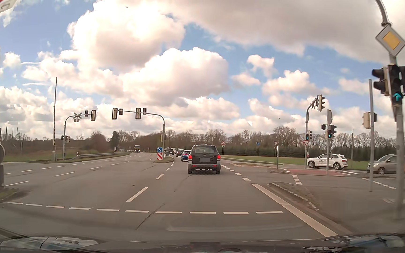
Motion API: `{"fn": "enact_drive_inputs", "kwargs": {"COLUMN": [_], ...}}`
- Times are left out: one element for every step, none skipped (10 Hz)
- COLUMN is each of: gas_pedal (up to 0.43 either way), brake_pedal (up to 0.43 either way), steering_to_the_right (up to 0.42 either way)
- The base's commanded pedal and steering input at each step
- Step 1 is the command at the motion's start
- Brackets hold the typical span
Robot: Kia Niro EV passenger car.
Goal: Follow the waypoints while adhering to traffic rules and regulations
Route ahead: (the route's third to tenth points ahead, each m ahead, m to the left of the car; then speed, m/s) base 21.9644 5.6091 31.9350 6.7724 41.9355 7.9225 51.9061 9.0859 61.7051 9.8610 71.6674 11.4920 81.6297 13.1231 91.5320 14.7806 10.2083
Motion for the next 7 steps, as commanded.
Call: {"fn": "enact_drive_inputs", "kwargs": {"gas_pedal": [0.177,0.177,0.22,0.22,0.22,0.22,0.22], "brake_pedal": [0.0,0.0,0.0,0.0,0.0,0.0,0.0], "steering_to_the_right": [-0.012,-0.012,-0.012,-0.012,-0.012,-0.012,-0.012]}}
